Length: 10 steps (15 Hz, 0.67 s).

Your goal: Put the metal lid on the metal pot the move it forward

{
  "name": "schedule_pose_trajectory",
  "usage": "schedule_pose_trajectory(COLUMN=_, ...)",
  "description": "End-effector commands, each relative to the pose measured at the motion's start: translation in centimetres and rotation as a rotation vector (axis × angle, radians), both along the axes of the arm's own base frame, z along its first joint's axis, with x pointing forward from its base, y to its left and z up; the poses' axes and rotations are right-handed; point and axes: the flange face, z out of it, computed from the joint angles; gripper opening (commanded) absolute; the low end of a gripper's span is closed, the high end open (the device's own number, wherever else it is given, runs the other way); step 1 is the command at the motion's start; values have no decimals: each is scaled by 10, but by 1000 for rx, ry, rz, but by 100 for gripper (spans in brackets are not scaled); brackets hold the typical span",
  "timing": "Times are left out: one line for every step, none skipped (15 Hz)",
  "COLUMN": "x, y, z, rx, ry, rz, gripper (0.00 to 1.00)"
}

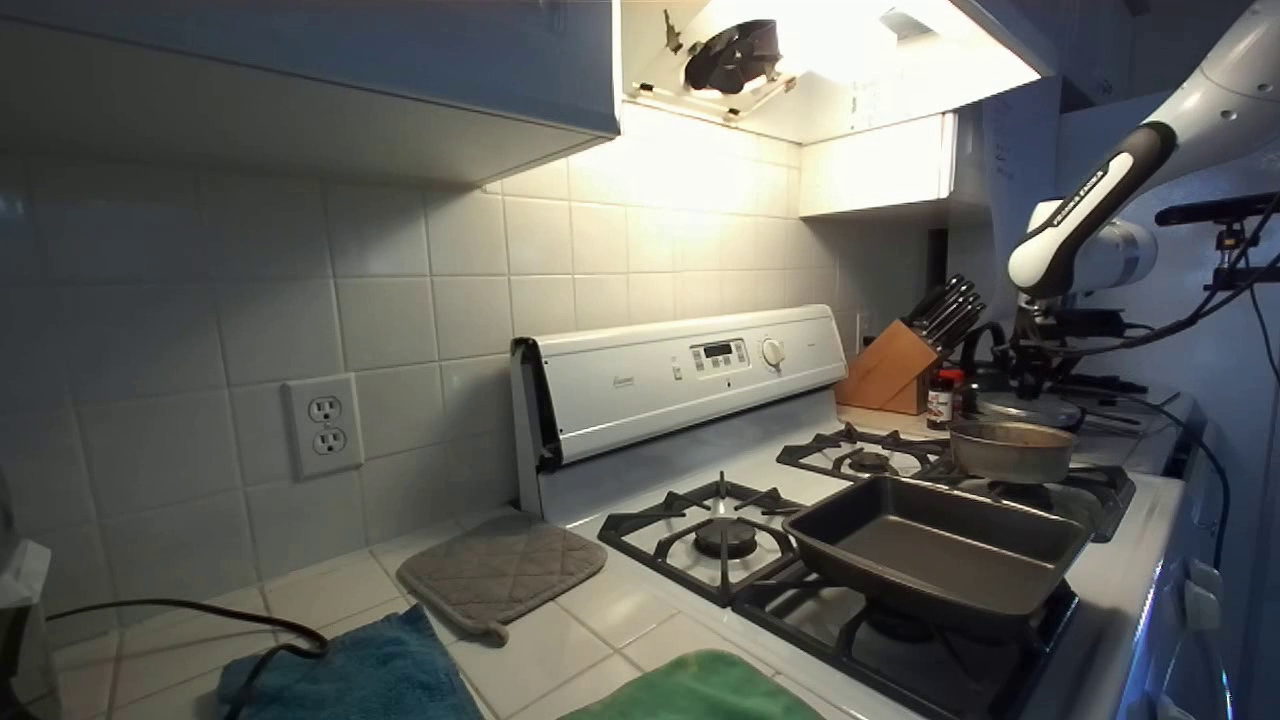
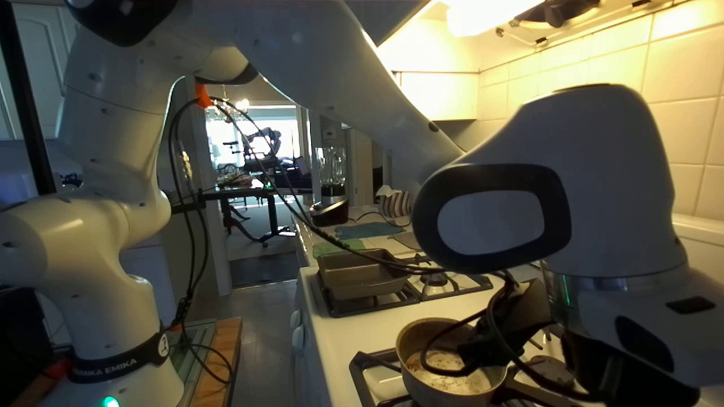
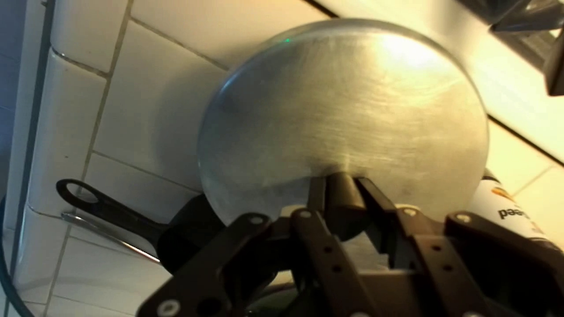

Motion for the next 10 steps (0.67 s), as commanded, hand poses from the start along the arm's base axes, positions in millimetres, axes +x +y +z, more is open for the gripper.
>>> schedule_pose_trajectory(x=-15, y=14, z=24, rx=28, ry=-33, rz=75, gripper=6)
schedule_pose_trajectory(x=-16, y=19, z=29, rx=28, ry=-36, rz=101, gripper=6)
schedule_pose_trajectory(x=-17, y=25, z=32, rx=29, ry=-39, rz=128, gripper=6)
schedule_pose_trajectory(x=-19, y=32, z=37, rx=29, ry=-41, rz=165, gripper=6)
schedule_pose_trajectory(x=-20, y=38, z=40, rx=30, ry=-40, rz=193, gripper=6)
schedule_pose_trajectory(x=-20, y=48, z=43, rx=27, ry=-44, rz=231, gripper=6)
schedule_pose_trajectory(x=-21, y=55, z=46, rx=29, ry=-42, rz=263, gripper=6)
schedule_pose_trajectory(x=-20, y=65, z=48, rx=31, ry=-43, rz=296, gripper=6)
schedule_pose_trajectory(x=-20, y=74, z=51, rx=30, ry=-46, rz=324, gripper=6)
schedule_pose_trajectory(x=-19, y=87, z=53, rx=36, ry=-45, rz=358, gripper=6)
